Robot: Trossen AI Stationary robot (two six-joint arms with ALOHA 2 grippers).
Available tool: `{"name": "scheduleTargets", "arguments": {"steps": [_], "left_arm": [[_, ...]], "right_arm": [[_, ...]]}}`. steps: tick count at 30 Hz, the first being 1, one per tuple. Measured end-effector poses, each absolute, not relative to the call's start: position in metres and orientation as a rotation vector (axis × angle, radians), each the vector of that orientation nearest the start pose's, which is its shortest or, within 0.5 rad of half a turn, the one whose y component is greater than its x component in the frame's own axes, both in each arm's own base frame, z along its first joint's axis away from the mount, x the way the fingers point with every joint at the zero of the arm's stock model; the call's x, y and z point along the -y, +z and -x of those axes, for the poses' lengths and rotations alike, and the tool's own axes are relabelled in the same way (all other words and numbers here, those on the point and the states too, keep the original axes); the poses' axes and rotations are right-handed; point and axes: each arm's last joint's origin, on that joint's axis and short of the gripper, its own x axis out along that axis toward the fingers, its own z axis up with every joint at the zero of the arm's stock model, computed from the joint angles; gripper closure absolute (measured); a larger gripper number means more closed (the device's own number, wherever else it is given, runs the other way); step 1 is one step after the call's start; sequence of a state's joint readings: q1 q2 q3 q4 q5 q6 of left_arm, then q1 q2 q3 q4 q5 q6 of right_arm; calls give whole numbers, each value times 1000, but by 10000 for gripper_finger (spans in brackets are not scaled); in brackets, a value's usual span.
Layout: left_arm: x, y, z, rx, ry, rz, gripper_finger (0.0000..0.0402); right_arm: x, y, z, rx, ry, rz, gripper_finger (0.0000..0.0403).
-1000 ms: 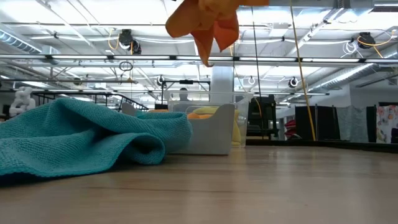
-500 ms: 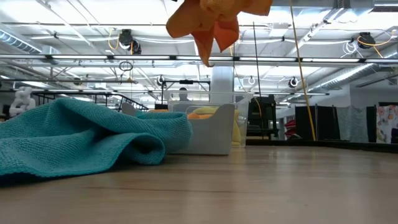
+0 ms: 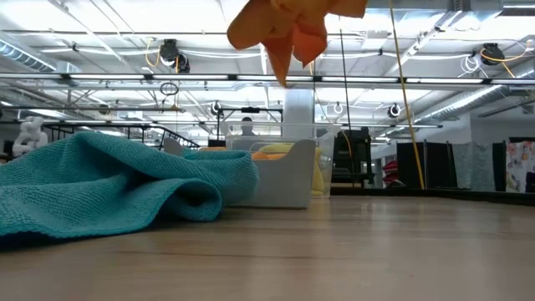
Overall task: Sort microfiber towel by color & place in baskets
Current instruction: Put the orange microfiber cloth into the gray bin
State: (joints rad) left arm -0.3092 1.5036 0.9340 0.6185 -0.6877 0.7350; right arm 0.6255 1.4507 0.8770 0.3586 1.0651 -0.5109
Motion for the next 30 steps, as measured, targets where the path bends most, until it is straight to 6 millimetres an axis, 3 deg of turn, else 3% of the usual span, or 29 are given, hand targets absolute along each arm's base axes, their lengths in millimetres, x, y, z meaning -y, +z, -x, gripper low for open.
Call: {"name": "scheduleTargets", "arguments": {"steps": [4,7,12,16,25,30], "left_arm": [[86,289,-322,-64,292,-671,390],[86,288,-322,-69,261,-672,390],[86,285,-322,-96,250,-686,390],[87,285,-322,-93,241,-686,390],[90,287,-323,-34,144,-678,390],[91,288,-323,-4,99,-659,390]], "right_arm": [[-145,274,-271,-246,-572,664,308],[-142,278,-273,-232,-574,693,351],[-146,280,-274,-195,-487,718,369],[-148,277,-273,-221,-464,752,321],[-140,276,-276,-208,-532,622,121],[-131,273,-284,-189,-432,545,81]]}}
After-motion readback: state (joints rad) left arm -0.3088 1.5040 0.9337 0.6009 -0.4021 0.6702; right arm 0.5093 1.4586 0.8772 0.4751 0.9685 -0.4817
